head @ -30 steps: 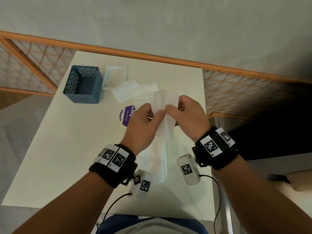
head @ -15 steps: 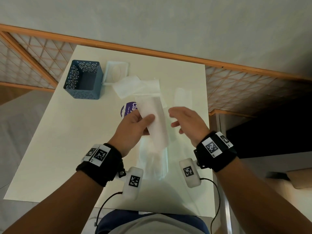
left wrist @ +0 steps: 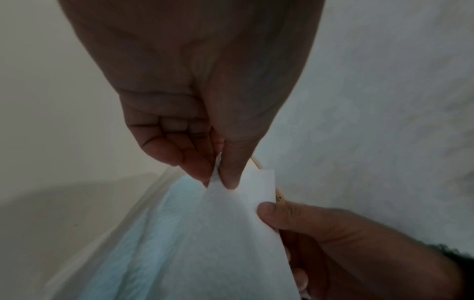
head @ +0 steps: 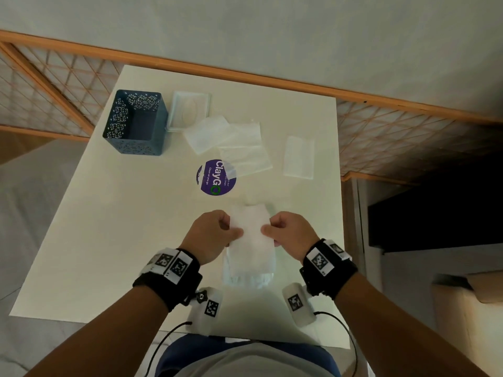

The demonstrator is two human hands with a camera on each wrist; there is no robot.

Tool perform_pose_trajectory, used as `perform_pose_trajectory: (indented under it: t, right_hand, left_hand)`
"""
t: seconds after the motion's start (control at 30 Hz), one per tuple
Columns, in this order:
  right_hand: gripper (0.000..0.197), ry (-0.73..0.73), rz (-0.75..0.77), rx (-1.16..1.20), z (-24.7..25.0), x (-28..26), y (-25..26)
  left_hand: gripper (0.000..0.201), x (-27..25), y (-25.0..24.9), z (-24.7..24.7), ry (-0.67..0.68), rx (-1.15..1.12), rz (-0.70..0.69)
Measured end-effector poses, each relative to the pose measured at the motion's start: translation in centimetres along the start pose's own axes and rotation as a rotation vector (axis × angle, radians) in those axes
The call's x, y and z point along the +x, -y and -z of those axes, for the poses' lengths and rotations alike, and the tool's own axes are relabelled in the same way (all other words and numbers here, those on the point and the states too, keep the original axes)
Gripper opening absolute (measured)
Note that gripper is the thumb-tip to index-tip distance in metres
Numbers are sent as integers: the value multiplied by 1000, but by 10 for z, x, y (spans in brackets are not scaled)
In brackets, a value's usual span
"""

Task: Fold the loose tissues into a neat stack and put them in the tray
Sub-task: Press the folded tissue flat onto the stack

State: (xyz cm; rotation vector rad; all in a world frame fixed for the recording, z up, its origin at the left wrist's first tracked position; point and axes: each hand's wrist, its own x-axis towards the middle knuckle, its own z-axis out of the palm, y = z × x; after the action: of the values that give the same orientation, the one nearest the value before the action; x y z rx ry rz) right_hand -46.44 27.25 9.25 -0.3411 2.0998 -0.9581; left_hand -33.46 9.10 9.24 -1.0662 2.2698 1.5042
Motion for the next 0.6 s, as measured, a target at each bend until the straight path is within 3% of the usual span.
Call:
perform_pose_trajectory:
  t: [0.37,0.47,0.6]
  right_hand:
    - [36,26,-82,-237,-6,19,-13]
    - [44,-45,-92,-201,20,39,-4]
    - [42,-188,-144,-230,62,101,4]
  left_hand:
    - [28,2,15,-21,-72,141,60]
    - [30,4,14,-19,-83,127,58]
    - [42,2,12,-19,-86,175,50]
